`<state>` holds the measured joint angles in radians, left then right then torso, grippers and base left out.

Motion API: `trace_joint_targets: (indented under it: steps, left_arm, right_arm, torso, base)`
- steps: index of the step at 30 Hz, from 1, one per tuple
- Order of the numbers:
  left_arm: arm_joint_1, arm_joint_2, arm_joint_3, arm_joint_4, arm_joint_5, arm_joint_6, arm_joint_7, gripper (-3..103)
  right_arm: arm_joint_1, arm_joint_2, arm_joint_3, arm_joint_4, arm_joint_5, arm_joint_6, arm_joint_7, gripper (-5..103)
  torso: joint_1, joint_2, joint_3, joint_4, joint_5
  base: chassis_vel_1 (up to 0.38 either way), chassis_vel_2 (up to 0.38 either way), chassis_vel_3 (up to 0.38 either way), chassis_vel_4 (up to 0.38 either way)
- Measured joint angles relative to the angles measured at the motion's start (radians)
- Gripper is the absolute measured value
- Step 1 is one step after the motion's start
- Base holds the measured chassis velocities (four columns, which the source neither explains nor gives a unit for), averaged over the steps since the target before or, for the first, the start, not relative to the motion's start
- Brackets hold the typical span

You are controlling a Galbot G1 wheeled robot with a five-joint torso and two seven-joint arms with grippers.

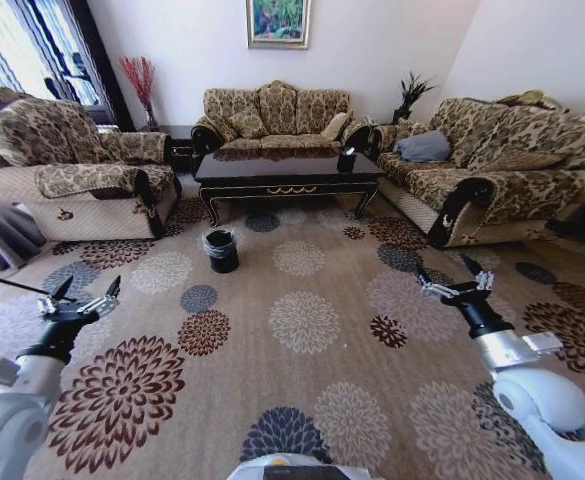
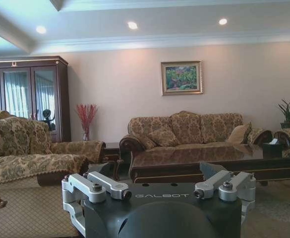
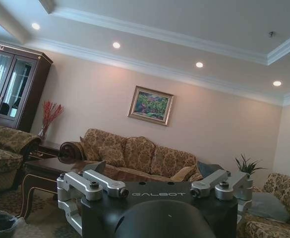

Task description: Move to the front of the table and pick up the trash from the floor, then place it into the trash bin.

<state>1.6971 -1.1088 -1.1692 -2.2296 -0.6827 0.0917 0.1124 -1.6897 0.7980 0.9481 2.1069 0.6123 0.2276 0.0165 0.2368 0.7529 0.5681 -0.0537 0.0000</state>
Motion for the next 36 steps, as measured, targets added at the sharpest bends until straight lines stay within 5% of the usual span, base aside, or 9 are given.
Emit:
trace_joint_targets:
  steps: [36]
  left_arm:
    - [0.006,0.004,-0.016,-0.002,0.002,-0.003,0.005,100]
  right_arm:
    - [-0.003,0.004,0.012,0.001,0.003,0.004,-0.002,100]
  torso:
    - [0.071,0.166,0.095,0.0,0.0]
  base:
    - [0.0,0.0,0.0,0.0]
